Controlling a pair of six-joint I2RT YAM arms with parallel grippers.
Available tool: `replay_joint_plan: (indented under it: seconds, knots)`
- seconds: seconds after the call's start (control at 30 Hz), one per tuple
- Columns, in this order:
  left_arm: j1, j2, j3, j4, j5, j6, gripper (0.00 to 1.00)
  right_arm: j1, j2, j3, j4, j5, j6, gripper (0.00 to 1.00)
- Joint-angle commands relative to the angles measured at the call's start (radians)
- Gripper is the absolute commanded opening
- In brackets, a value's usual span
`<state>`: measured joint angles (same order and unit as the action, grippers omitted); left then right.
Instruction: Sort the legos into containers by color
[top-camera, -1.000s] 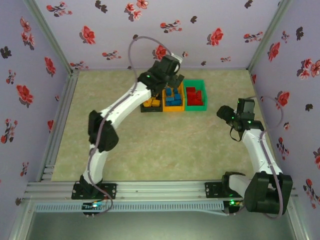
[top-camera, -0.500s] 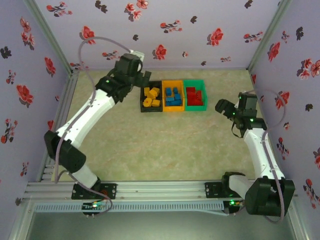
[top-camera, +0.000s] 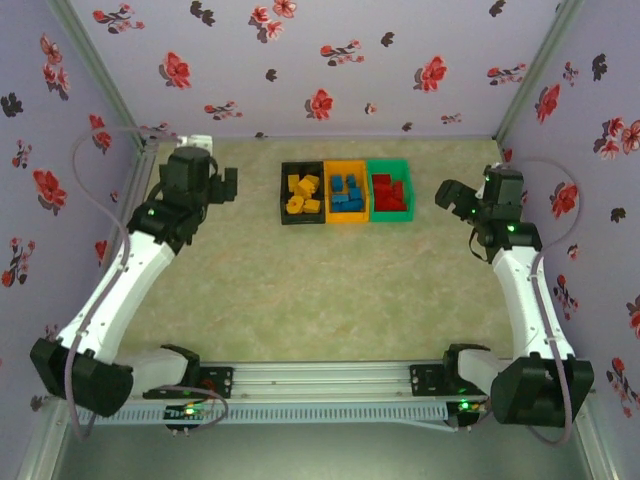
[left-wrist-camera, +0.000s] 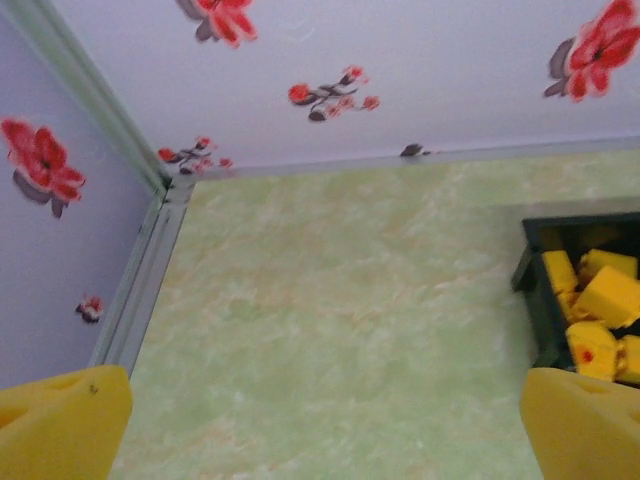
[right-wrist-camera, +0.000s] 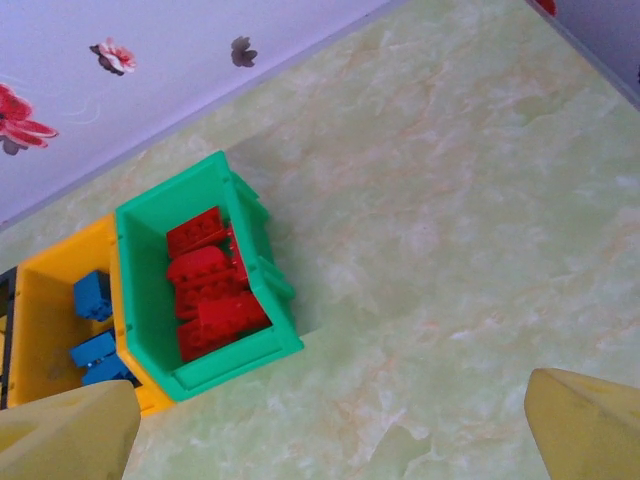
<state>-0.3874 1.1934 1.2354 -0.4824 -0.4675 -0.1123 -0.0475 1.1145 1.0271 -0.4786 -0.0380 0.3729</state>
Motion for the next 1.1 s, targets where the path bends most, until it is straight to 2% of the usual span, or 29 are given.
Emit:
replay_joint_plan:
  seconds: [0.0, 0.1, 0.17, 0.27, 0.33, 0.53, 0.73, 0.87, 1.07]
  knots:
    - [0.090, -0.051, -0.126, 0.172, 0.035, -0.032, 1.00, 0.006, 0.019, -0.008, 0.061, 0.075, -0.034, 0.99]
    - [0.177, -0.079, -0.240, 0.259, 0.049, -0.076, 1.00, 0.006, 0.005, -0.080, 0.173, 0.107, -0.073, 0.99]
    - [0.222, -0.098, -0.333, 0.360, 0.090, -0.049, 1.00, 0.006, -0.007, -0.138, 0.262, 0.122, -0.086, 0.99]
    - [0.248, -0.133, -0.534, 0.628, 0.122, 0.029, 1.00, 0.005, -0.001, -0.192, 0.343, 0.163, -0.086, 0.99]
    - [0.283, -0.138, -0.624, 0.751, 0.180, 0.028, 1.00, 0.005, 0.013, -0.224, 0.399, 0.166, -0.096, 0.99]
    - [0.377, -0.047, -0.711, 0.823, 0.209, 0.005, 1.00, 0.005, 0.031, -0.367, 0.602, 0.149, -0.157, 0.99]
    - [0.383, 0.011, -0.863, 1.134, 0.229, 0.073, 1.00, 0.005, 0.003, -0.539, 0.828, 0.158, -0.229, 0.99]
    - [0.384, 0.049, -0.901, 1.223, 0.295, 0.066, 1.00, 0.004, 0.037, -0.578, 0.887, 0.166, -0.257, 0.99]
    - [0.386, 0.177, -0.926, 1.380, 0.320, 0.071, 1.00, 0.002, 0.114, -0.638, 1.032, 0.145, -0.269, 0.99]
